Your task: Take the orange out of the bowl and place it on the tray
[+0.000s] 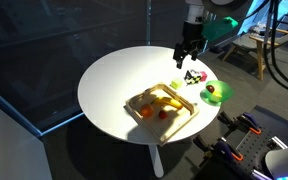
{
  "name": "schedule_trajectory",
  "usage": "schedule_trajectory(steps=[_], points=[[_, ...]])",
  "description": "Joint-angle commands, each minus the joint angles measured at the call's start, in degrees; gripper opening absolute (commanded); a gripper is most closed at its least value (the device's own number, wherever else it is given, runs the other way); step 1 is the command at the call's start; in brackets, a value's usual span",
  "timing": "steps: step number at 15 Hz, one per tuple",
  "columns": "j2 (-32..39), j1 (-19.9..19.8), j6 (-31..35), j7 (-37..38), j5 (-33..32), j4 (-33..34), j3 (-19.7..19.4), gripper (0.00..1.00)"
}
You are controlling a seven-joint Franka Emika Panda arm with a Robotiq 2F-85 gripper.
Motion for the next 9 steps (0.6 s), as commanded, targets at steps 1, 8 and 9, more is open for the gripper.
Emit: schedule_trajectory(steps=[1, 8, 9], points=[[0.11, -0.65, -0.12, -0.1, 0.11, 0.07, 0.63, 1.0], [1.06, -0.62, -0.12, -0.09, 0.1, 0.02, 0.6, 1.0], [1.12, -0.61, -0.12, -0.09, 0.09, 0.02, 0.6, 1.0]])
